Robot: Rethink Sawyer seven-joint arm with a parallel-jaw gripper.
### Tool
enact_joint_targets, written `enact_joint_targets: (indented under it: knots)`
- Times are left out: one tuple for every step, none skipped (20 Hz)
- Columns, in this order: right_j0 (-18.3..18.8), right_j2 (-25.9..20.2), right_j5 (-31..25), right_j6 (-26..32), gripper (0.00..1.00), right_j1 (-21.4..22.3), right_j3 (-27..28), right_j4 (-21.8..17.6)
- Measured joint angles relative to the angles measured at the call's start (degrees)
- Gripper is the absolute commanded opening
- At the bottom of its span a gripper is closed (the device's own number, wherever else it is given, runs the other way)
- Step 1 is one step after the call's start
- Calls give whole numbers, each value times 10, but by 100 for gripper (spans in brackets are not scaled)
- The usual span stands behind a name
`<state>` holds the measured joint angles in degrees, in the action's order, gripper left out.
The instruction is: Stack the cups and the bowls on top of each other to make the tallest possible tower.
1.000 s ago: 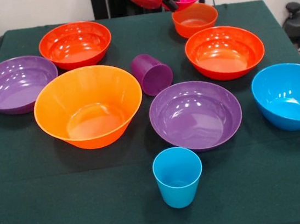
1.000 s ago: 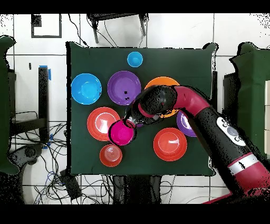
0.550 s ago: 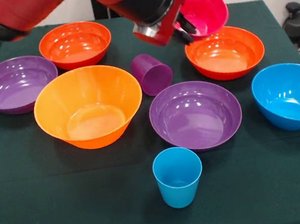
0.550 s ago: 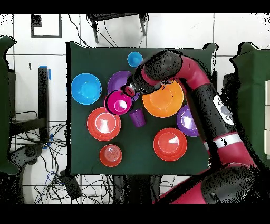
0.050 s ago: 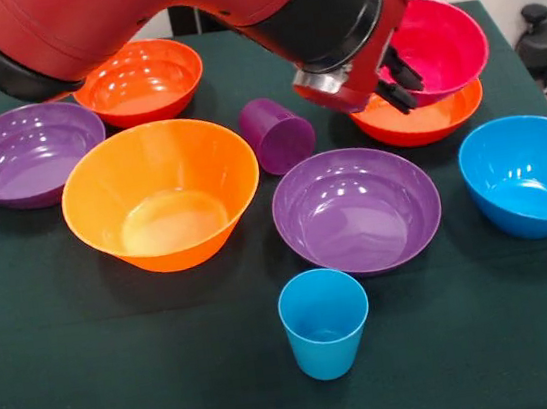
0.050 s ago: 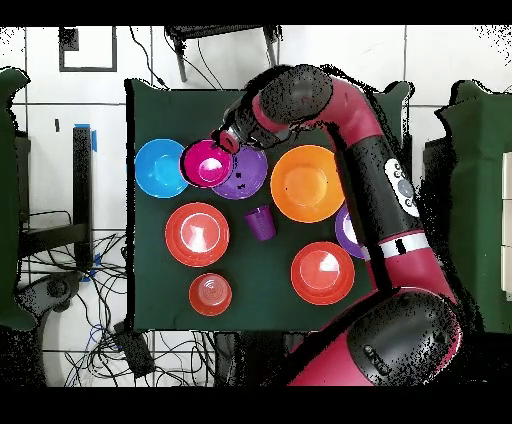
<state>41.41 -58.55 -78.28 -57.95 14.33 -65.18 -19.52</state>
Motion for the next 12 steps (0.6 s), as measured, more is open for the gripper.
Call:
enact_joint_targets:
  knots:
    - [-3, -1, 0, 0, 0, 0, 3, 0]
    - [-7, -1, 0, 0, 0, 0, 9, 0]
    - [-10, -1, 0, 0, 0, -1, 13, 0]
    - [-23, -1, -4, 0, 0, -6, 37, 0]
    - [-35, -1, -10, 0, 0, -11, 59, 1]
    - [-42, -2, -15, 0, 0, -15, 73, 0]
    - [-48, -2, -20, 0, 0, -19, 87, 0]
    - [-70, -5, -38, 2, 0, -32, 134, -1]
    - [-80, -8, -48, 4, 0, -38, 156, -3]
    - [-87, -11, -55, 5, 0, -43, 173, -5]
    - [-94, -15, -64, 7, 0, -48, 189, -8]
    - [-106, -23, -79, 10, 0, -56, 217, -14]
